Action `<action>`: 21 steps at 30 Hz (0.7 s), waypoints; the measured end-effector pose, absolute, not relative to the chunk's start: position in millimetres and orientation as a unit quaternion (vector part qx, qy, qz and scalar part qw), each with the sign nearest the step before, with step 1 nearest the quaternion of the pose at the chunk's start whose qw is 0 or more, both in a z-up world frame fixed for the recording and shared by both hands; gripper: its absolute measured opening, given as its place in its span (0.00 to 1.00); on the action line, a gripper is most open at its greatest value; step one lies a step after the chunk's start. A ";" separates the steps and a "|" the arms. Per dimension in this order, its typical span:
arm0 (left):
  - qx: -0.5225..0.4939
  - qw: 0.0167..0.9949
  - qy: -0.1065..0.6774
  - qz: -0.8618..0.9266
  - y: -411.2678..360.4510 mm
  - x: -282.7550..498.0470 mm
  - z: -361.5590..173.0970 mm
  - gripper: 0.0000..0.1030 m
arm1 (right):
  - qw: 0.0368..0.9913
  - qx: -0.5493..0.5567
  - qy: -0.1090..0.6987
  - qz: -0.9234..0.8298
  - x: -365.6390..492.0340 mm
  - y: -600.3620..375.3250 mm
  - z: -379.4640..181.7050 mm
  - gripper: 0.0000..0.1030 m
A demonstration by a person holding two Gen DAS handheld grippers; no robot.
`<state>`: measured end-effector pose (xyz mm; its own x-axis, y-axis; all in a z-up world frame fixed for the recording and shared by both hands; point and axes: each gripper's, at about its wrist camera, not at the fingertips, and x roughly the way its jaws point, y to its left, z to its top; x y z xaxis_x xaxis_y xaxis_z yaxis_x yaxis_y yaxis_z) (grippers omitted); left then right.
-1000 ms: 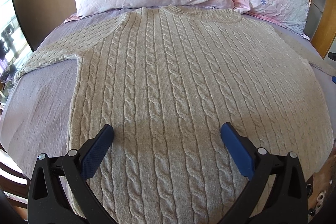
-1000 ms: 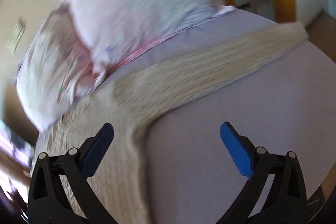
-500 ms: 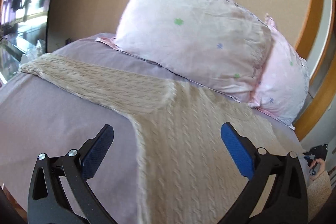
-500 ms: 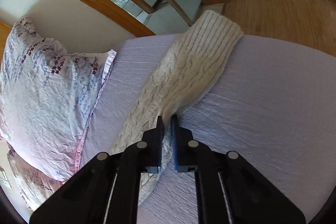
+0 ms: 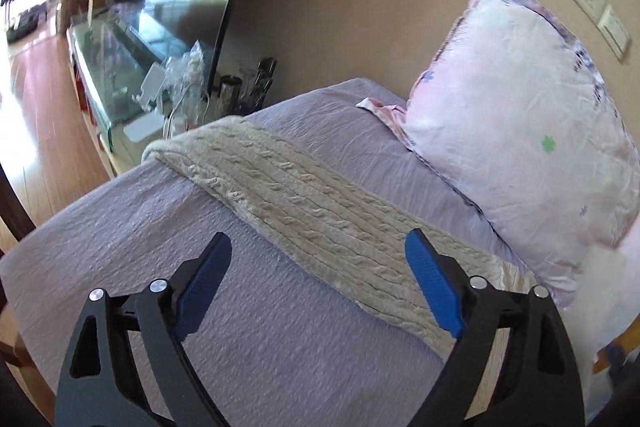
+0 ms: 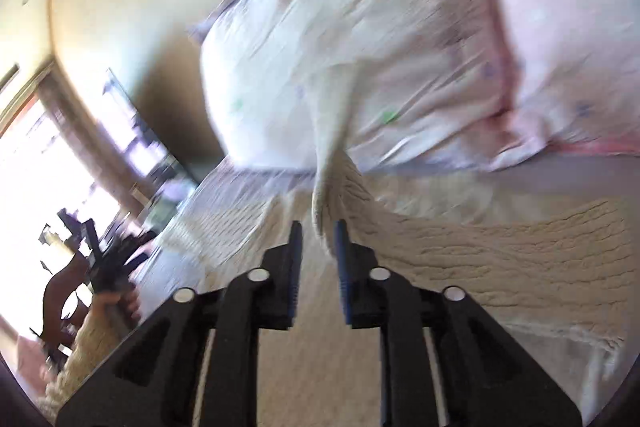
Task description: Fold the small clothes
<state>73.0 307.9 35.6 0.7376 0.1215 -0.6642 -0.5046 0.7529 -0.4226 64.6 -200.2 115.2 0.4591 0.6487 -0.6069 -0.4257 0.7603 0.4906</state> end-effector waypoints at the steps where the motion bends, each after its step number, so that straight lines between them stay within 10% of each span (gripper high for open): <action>1: -0.333 0.869 0.317 0.181 319.5 74.0 28.6 0.81 | 0.848 0.129 0.402 0.320 57.7 -198.7 115.7 0.53; 8: -0.453 0.818 0.293 0.200 375.8 78.6 4.6 0.68 | 0.891 0.141 0.355 0.246 52.7 -266.9 137.7 0.80; 13: -0.509 0.781 0.287 0.221 409.5 87.6 -7.3 0.08 | 0.894 0.158 0.357 0.218 65.5 -291.1 127.3 0.80; 21: -0.236 0.944 0.232 0.014 224.5 127.2 121.0 0.07 | 0.901 0.180 0.337 0.204 67.0 -309.2 127.8 0.80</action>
<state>127.2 224.5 121.0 0.8923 -0.0827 -0.4437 -0.1363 0.8877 -0.4397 67.0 -309.2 127.8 0.6890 0.4898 -0.5343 -0.2474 0.8518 0.4617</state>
